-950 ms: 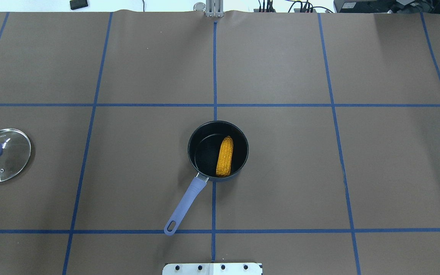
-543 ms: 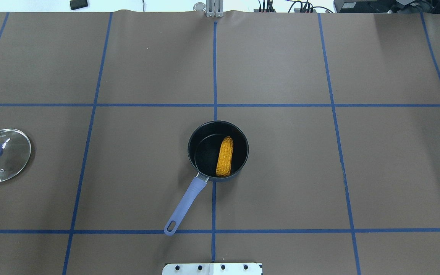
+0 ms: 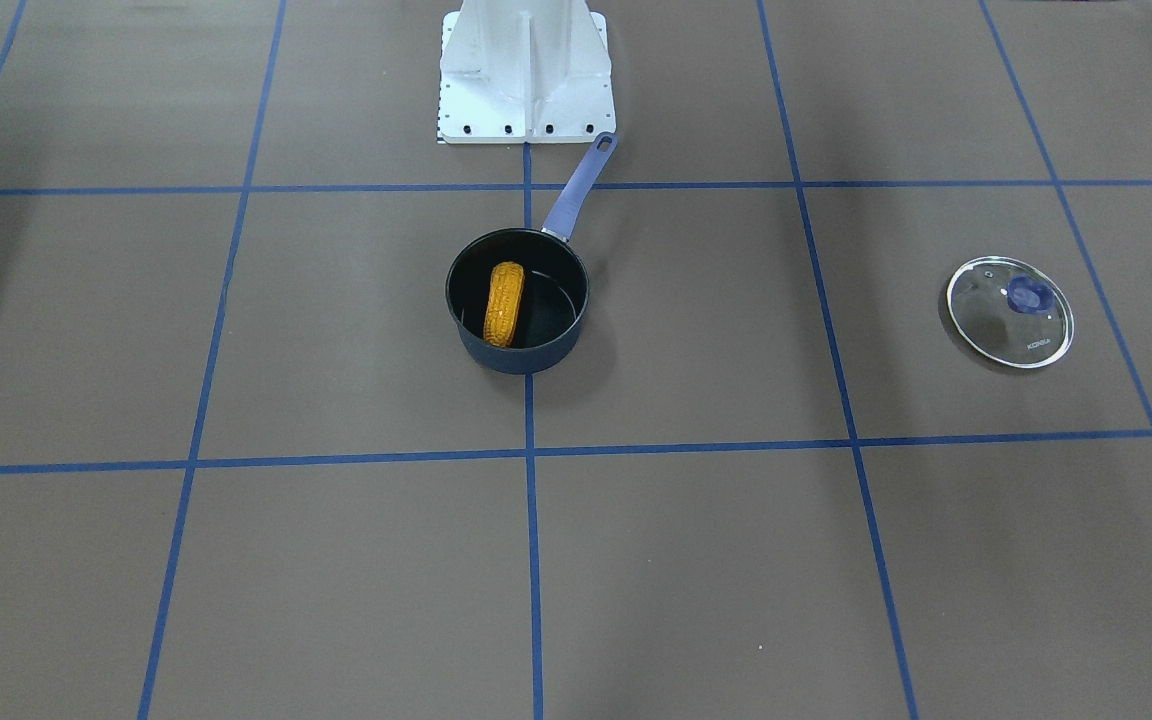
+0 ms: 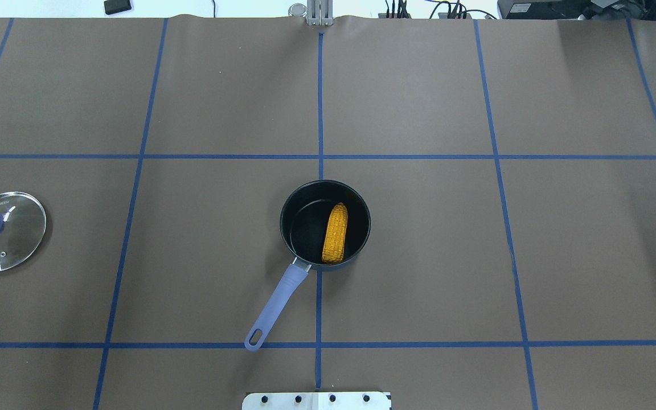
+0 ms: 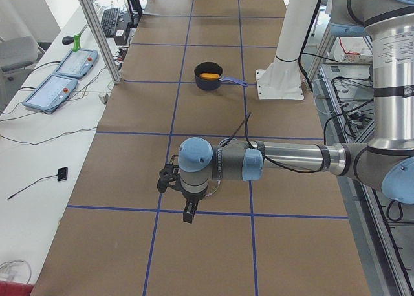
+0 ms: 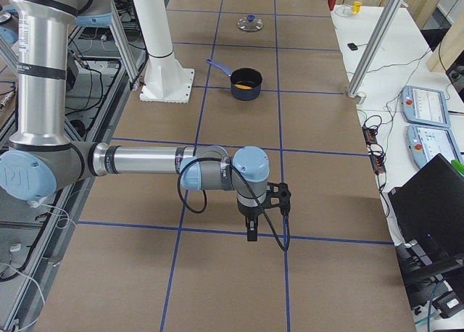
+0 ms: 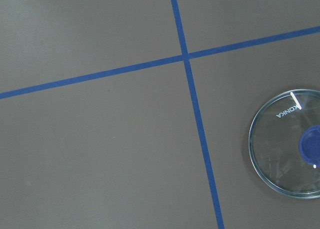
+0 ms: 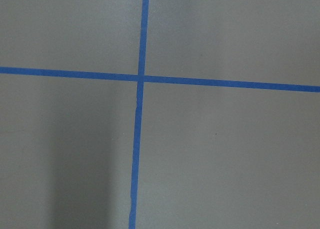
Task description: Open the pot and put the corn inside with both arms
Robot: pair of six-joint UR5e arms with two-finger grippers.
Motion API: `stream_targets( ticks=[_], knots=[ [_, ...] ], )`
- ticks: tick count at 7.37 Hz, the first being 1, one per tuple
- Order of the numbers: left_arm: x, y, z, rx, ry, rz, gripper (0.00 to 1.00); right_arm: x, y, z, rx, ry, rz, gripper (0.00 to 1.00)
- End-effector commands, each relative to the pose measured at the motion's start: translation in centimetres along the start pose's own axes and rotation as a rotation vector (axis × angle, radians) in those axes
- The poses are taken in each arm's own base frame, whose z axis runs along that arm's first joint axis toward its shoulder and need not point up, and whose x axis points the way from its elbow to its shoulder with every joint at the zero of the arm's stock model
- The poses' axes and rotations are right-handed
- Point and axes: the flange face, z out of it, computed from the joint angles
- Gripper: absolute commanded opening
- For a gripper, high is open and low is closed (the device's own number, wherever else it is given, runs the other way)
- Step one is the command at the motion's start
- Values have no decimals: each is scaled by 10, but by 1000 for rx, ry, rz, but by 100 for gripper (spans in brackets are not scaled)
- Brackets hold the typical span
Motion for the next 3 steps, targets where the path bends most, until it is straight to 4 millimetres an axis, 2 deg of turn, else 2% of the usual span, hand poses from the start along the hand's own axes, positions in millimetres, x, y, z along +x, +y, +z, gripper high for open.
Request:
stream_targets(
  ticks=[1, 3],
  knots=[
    [1, -1, -1, 2, 0, 3, 99, 0, 0, 0, 0, 0, 0, 100],
    [1, -1, -2, 3, -1, 1, 99, -1, 0, 0, -1, 0, -2, 100]
  ],
)
